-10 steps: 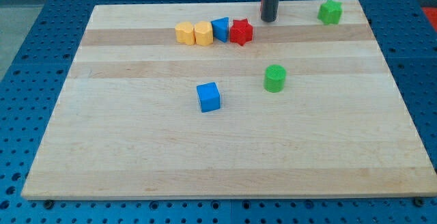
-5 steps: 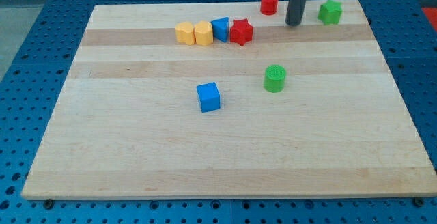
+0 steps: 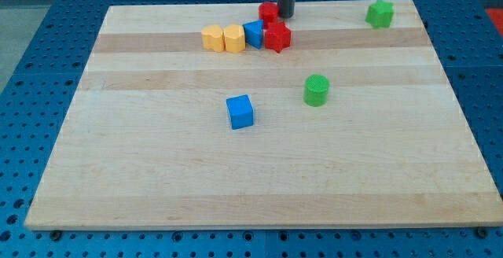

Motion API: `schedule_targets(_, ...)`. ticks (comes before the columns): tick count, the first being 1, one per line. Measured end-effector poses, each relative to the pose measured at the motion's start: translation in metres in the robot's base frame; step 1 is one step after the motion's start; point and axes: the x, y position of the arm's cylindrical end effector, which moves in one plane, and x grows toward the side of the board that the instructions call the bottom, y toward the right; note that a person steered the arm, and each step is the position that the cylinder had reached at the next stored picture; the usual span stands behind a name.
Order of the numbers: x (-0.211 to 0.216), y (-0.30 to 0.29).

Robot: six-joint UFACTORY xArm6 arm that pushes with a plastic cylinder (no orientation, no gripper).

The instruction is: Push the green circle towards the green star

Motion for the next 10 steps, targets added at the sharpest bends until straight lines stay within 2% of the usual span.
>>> schedule_targets(1, 0.045, -0.012)
schedule_targets(4, 0.042, 0.078)
schedule_targets(5, 0.095, 0.08)
schedule_targets(6, 0.102, 0.08)
schedule_targets(7, 0.103, 0.054)
schedule_targets(8, 0.137, 0.002)
schedule_targets(9, 0.195, -0.026)
schedule_targets(10, 0.226, -0.002)
